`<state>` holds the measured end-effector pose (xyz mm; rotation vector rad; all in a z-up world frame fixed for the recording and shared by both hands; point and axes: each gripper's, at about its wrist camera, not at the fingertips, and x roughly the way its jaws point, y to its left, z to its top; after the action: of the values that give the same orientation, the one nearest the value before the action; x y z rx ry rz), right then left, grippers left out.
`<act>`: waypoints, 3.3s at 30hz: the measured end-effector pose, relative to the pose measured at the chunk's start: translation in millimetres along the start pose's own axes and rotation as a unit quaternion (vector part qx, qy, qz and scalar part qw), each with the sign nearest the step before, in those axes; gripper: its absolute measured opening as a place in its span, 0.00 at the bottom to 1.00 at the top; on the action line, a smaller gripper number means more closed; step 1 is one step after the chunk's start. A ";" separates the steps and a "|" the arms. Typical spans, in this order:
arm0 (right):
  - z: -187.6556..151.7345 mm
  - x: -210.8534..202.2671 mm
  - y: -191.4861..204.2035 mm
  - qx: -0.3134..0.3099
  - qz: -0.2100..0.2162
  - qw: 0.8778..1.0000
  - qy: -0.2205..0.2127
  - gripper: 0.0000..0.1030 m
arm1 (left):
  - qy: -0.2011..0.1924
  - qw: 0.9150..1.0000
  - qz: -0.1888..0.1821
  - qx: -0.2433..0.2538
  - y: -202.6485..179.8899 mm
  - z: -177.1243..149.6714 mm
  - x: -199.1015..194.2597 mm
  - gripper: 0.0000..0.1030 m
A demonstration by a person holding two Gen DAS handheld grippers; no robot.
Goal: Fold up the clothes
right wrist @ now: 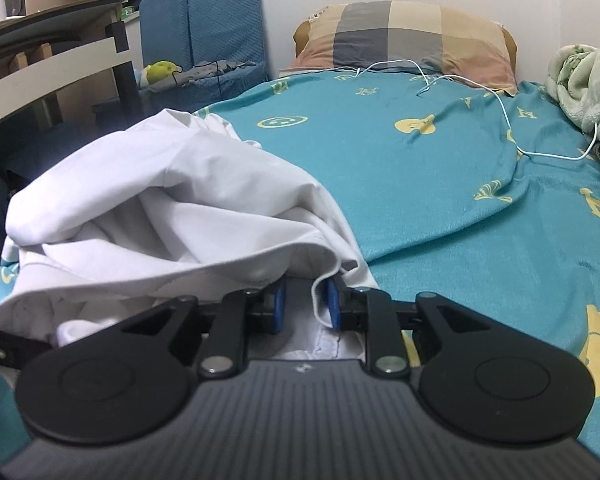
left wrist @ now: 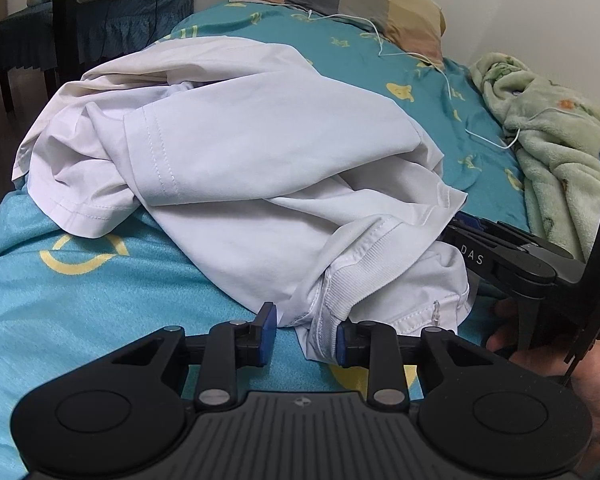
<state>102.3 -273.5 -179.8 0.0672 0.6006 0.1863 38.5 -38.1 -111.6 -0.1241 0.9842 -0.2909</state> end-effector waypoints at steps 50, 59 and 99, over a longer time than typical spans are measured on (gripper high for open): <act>-83.3 28.7 -153.6 0.496 0.517 0.672 -0.188 0.98 | 0.011 0.999 0.002 -0.033 9.6 4.5 -6.3 0.30; -82.5 28.8 -154.5 0.496 0.517 0.672 -0.188 0.98 | 0.011 0.999 0.003 -0.032 8.7 4.4 -7.7 0.30; -82.4 28.7 -156.2 0.497 0.517 0.671 -0.188 0.98 | 0.008 0.999 -0.005 -0.043 15.2 7.4 -9.2 0.30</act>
<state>102.9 -420.4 -281.8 1.5227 0.1087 0.9168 42.8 -21.1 -103.8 -0.2051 1.0119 -0.2585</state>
